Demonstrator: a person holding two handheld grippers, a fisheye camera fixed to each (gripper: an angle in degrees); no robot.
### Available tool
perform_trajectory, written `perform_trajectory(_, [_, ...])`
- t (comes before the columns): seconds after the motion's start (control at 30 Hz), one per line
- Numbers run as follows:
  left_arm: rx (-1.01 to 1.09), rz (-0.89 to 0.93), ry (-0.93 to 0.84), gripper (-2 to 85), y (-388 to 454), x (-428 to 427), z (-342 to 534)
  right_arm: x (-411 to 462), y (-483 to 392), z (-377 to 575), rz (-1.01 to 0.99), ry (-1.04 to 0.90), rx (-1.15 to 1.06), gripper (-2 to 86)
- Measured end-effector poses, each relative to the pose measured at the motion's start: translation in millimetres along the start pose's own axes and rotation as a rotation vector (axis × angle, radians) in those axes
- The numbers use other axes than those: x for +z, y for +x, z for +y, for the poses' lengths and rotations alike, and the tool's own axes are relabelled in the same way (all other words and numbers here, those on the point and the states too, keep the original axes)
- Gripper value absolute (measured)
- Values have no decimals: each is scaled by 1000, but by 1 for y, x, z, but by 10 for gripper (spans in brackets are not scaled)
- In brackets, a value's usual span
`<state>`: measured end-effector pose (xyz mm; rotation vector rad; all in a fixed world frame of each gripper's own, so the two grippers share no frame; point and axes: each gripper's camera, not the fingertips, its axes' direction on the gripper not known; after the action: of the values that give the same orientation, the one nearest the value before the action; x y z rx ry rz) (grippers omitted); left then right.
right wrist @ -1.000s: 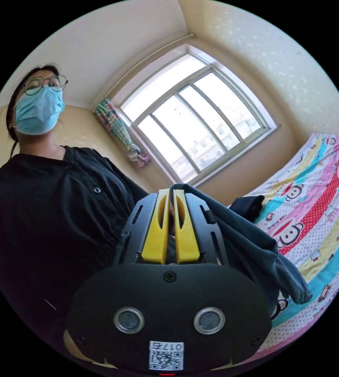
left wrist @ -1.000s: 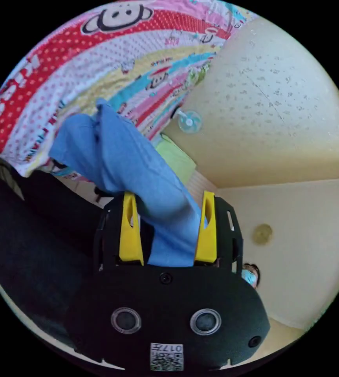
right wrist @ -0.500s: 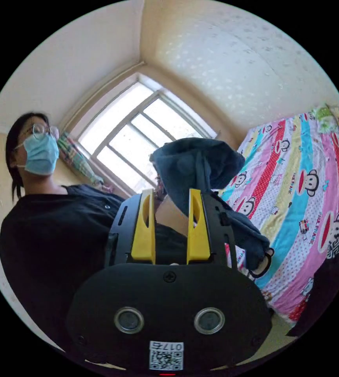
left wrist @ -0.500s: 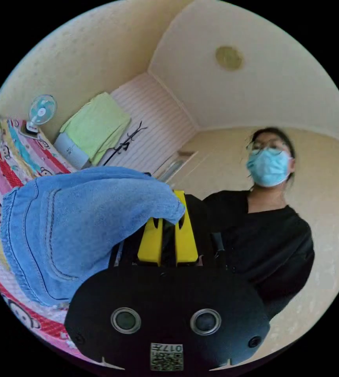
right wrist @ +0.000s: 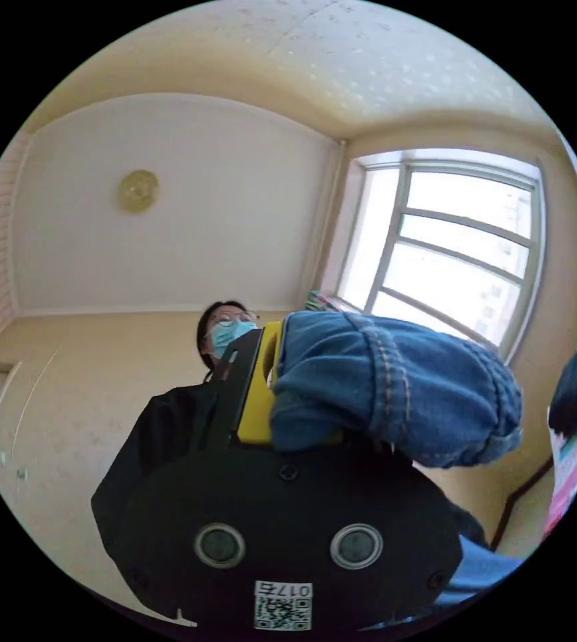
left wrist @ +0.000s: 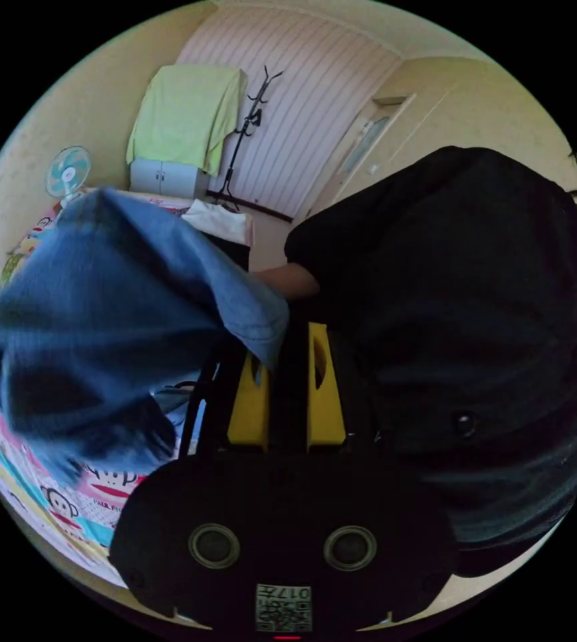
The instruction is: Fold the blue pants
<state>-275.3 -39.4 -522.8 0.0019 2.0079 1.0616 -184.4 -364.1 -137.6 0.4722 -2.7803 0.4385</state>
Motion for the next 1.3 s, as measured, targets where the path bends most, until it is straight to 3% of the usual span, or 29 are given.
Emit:
perform_trajectory(0.1, [-153,-12,187,155,-5,-36,41,25,-29,-39,7,-165,-127,33])
perform_trajectory(0.27, [-362,-6,525,147,-22,-90,92,53,-57,-69,-270,-337,-328,34])
perform_trajectory(0.33, [-382,106,614,148,-31,-96,97,56,-53,-76,-277,-376,-325,20])
perform_trajectory(0.5, [-312,806,742,168,-63,-38,62,55,-37,-65,-92,-400,-354,19])
perform_trajectory(0.6, [-405,931,987,166,-78,-17,72,53,-20,-53,-143,-418,-326,31])
perform_trajectory(0.67, [-412,955,1072,160,-82,-14,76,56,-12,-41,-166,-453,-333,34])
perform_trajectory(0.83, [-459,966,987,139,-80,2,49,67,11,-1,-61,-561,-355,31])
perform_trajectory(1.0, [-290,1084,1235,47,-68,4,41,73,27,30,38,-663,-318,14])
perform_trajectory(1.13, [-154,812,1188,38,-34,-31,22,99,50,70,382,-903,-260,16])
perform_trajectory(1.3, [46,614,1191,24,26,-66,-14,80,59,73,767,-698,-147,92])
